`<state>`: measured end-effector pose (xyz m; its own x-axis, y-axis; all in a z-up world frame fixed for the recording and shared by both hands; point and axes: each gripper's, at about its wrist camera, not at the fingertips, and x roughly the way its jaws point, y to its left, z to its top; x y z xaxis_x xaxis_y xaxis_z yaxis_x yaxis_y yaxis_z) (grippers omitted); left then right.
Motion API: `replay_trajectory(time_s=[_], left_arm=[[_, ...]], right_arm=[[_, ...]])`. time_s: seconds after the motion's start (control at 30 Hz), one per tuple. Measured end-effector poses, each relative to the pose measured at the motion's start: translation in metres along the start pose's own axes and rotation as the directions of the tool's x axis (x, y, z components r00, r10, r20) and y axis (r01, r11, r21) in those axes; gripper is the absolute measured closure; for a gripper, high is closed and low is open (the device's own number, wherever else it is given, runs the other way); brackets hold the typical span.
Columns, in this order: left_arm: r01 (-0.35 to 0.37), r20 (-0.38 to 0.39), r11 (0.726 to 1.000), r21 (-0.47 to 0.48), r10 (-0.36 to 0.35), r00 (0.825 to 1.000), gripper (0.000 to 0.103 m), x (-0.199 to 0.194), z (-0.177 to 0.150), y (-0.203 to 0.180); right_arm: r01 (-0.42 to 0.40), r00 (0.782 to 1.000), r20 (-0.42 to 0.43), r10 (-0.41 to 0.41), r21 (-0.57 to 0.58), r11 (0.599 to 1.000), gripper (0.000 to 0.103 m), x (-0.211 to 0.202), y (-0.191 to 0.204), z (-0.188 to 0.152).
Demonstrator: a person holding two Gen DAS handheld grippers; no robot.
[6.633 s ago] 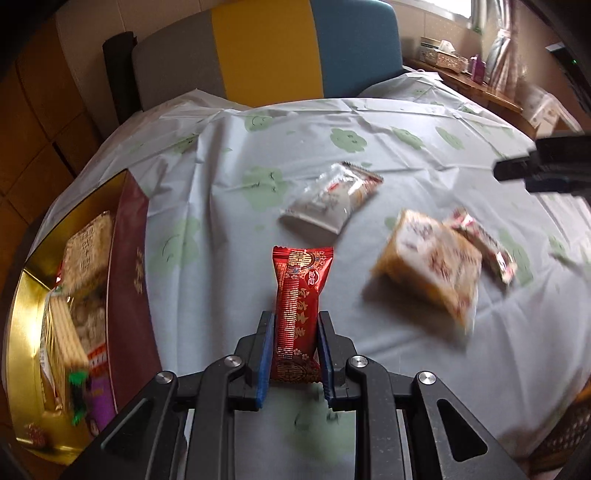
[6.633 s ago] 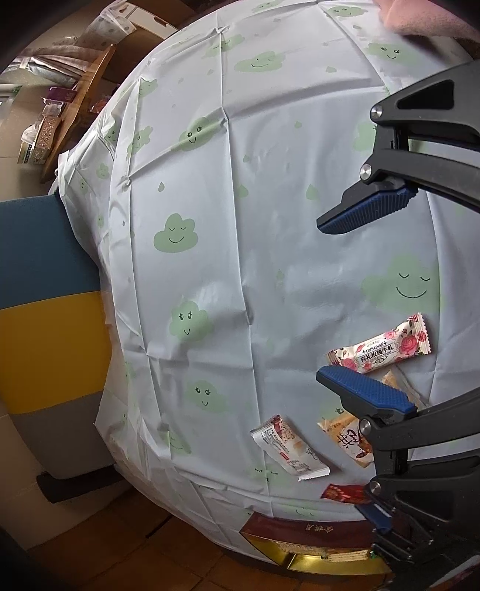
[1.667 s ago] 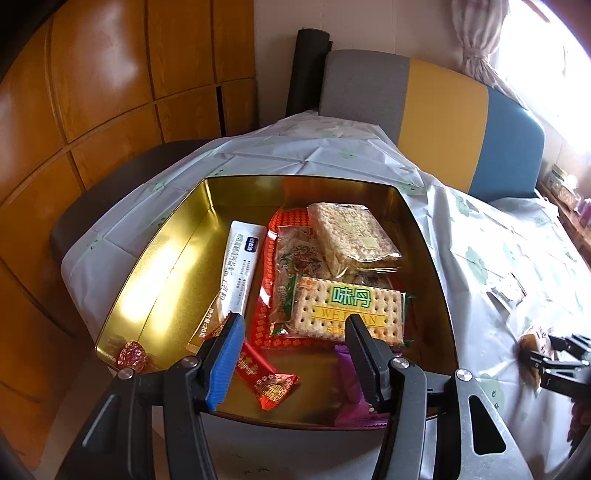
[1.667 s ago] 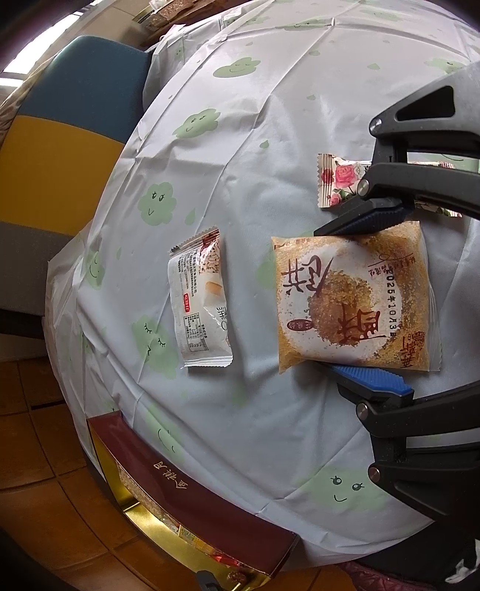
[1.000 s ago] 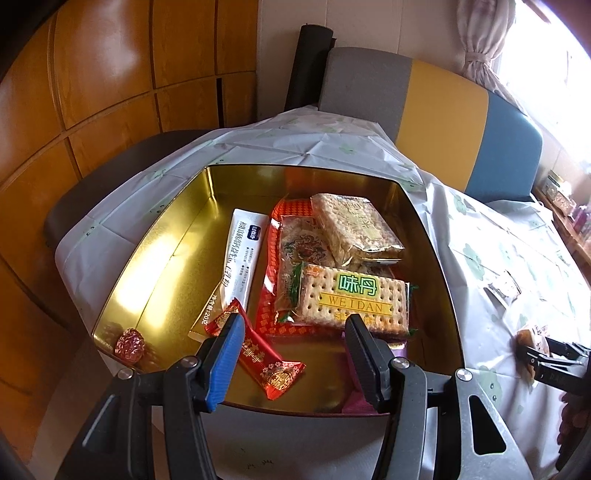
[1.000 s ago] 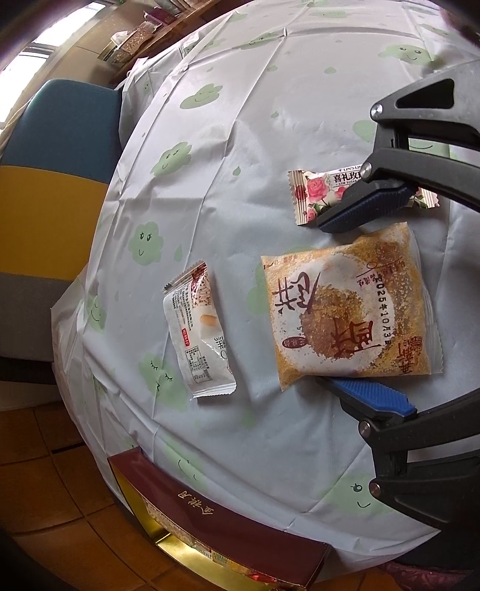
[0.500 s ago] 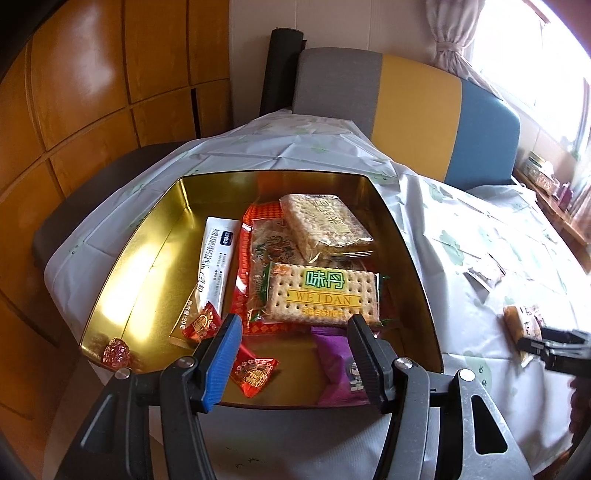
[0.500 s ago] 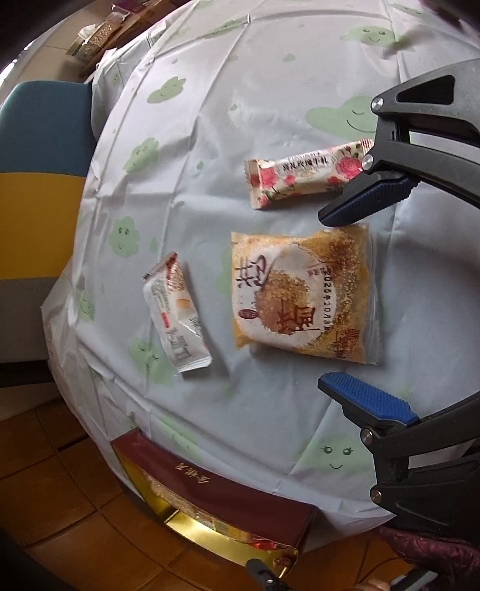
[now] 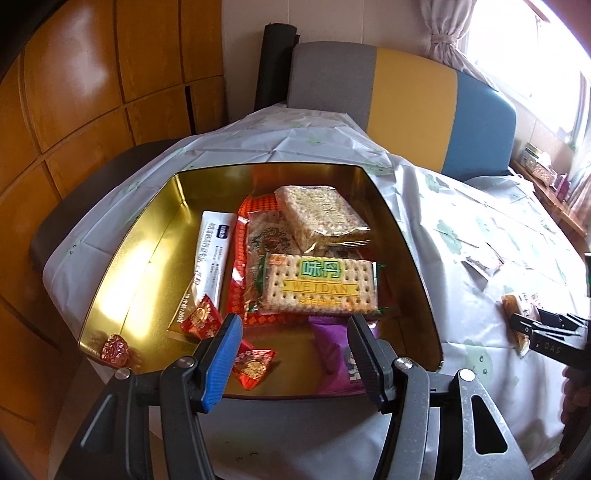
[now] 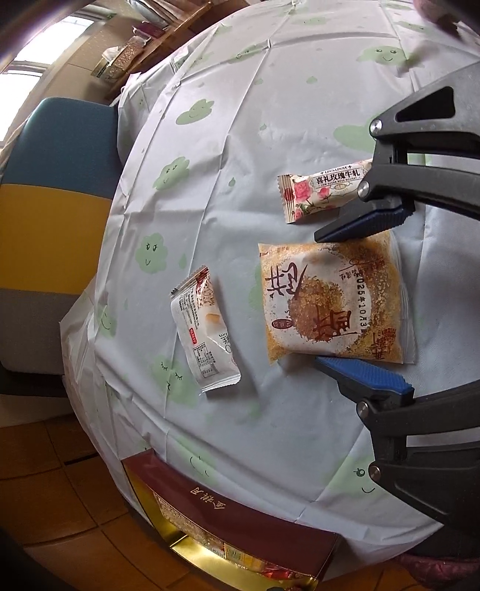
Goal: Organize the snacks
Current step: 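Carry the pastry bag with the right gripper into the tin and release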
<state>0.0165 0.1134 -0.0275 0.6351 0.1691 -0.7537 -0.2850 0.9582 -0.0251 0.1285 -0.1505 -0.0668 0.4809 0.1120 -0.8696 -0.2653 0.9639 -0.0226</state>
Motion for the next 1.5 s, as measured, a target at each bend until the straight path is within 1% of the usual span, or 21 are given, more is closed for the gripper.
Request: replay_trajectory(time_s=[0.13, 0.17, 0.23, 0.3, 0.43, 0.6, 0.7, 0.77, 0.8, 0.9, 0.93, 1.0, 1.07, 1.13, 1.27, 1.37, 1.5], left_arm=[[-0.037, 0.002, 0.999, -0.035, 0.037, 0.999, 0.043, -0.003, 0.003, 0.012], [-0.05, 0.001, 0.998, -0.046, 0.05, 0.999, 0.043, -0.003, 0.004, 0.016], [-0.061, 0.004, 0.995, -0.073, 0.061, 0.998, 0.043, -0.006, 0.004, 0.026], [-0.082, 0.005, 0.992, -0.096, 0.083, 0.997, 0.043, -0.007, 0.004, 0.036], [-0.114, 0.0, 0.983, -0.146, 0.115, 0.993, 0.043, -0.006, 0.005, 0.051], [-0.135, 0.001, 0.972, -0.192, 0.138, 0.99, 0.043, -0.006, 0.006, 0.064], [-0.141, 0.011, 0.968, -0.208, 0.147, 0.989, 0.043, -0.008, 0.007, 0.069], [-0.154, 0.019, 0.962, -0.225, 0.162, 0.987, 0.043, -0.01, 0.008, 0.073], [-0.162, 0.021, 0.958, -0.236, 0.172, 0.985, 0.043, -0.011, 0.009, 0.077], [-0.187, 0.022, 0.943, -0.276, 0.201, 0.979, 0.043, -0.012, 0.012, 0.09], [-0.191, 0.021, 0.937, -0.294, 0.206, 0.978, 0.043, -0.012, 0.013, 0.096], [-0.199, 0.022, 0.929, -0.311, 0.216, 0.976, 0.043, -0.012, 0.014, 0.101], [-0.207, 0.018, 0.925, -0.319, 0.224, 0.974, 0.043, -0.011, 0.014, 0.105], [-0.204, 0.014, 0.925, -0.32, 0.219, 0.976, 0.043, -0.009, 0.014, 0.107], [-0.2, 0.008, 0.932, -0.301, 0.213, 0.977, 0.043, -0.006, 0.013, 0.103], [-0.19, 0.009, 0.939, -0.287, 0.201, 0.979, 0.042, -0.006, 0.012, 0.099], [-0.187, 0.032, 0.946, -0.265, 0.202, 0.979, 0.038, -0.01, 0.013, 0.091]], right_arm=[[0.035, 0.999, 0.009, -0.035, -0.002, 0.999, 0.043, 0.002, 0.004, -0.002], [0.034, 0.999, 0.005, -0.035, 0.008, 0.999, 0.043, 0.001, 0.004, -0.001], [0.005, 1.0, 0.003, -0.005, 0.033, 0.999, 0.043, 0.0, 0.004, 0.001], [-0.007, 1.0, 0.019, 0.007, 0.041, 0.999, 0.043, -0.006, 0.008, 0.002], [-0.079, 0.995, 0.065, 0.077, 0.032, 0.996, 0.043, -0.022, 0.027, 0.013], [-0.185, 0.976, 0.102, 0.19, -0.06, 0.981, 0.043, -0.043, 0.073, 0.031], [-0.253, 0.958, 0.098, 0.268, -0.145, 0.957, 0.043, -0.051, 0.108, 0.044], [-0.278, 0.95, 0.088, 0.3, -0.204, 0.939, 0.043, -0.054, 0.134, 0.051], [-0.299, 0.944, 0.072, 0.323, -0.232, 0.926, 0.043, -0.054, 0.147, 0.054], [-0.394, 0.909, 0.005, 0.416, -0.311, 0.865, 0.043, -0.055, 0.185, 0.057], [-0.406, 0.904, -0.011, 0.427, -0.334, 0.851, 0.043, -0.054, 0.198, 0.057], [-0.412, 0.902, -0.037, 0.43, -0.369, 0.833, 0.043, -0.047, 0.223, 0.056], [-0.456, 0.885, -0.094, 0.455, -0.368, 0.81, 0.042, -0.034, 0.242, 0.056], [-0.486, 0.872, -0.13, 0.473, -0.354, 0.799, 0.042, -0.022, 0.255, 0.053], [-0.508, 0.86, -0.139, 0.491, -0.324, 0.798, 0.039, -0.014, 0.262, 0.044], [-0.506, 0.861, -0.13, 0.492, -0.314, 0.803, 0.039, -0.015, 0.255, 0.04], [-0.516, 0.853, -0.09, 0.514, -0.286, 0.807, 0.039, -0.025, 0.238, 0.037]])
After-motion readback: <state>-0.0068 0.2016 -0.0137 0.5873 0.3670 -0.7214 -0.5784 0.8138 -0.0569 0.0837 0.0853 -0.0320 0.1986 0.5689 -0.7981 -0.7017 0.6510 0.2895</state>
